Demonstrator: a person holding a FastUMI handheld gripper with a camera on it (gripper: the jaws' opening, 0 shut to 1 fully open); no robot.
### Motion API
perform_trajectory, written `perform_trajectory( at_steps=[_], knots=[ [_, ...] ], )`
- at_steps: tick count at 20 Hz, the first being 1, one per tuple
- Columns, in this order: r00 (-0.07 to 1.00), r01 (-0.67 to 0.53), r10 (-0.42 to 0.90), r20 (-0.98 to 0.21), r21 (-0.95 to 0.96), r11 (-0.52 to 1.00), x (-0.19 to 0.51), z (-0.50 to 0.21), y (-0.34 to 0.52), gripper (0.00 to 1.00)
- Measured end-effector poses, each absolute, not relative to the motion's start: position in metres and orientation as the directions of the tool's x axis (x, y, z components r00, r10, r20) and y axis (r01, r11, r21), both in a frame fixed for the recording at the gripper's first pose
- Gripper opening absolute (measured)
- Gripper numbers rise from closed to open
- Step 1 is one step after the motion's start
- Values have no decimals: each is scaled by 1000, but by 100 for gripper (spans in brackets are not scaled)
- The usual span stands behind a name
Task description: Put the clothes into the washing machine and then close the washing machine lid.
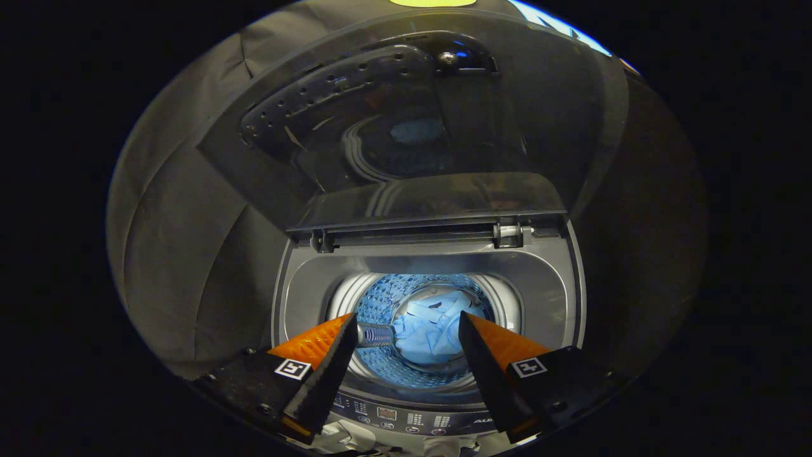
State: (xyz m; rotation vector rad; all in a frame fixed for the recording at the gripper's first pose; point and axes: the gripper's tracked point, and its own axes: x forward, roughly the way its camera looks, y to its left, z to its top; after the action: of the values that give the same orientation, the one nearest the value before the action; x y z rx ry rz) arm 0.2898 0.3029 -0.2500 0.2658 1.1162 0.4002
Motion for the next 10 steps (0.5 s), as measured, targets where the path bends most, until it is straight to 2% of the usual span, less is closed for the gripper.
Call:
perform_trajectory(
  at_steps=[6, 10],
  knots=[
    [412, -222, 471, -780, 415, 882, 297, -225, 298, 99],
    [479, -289, 518, -708, 430, 855, 312, -177, 296, 98]
  ],
)
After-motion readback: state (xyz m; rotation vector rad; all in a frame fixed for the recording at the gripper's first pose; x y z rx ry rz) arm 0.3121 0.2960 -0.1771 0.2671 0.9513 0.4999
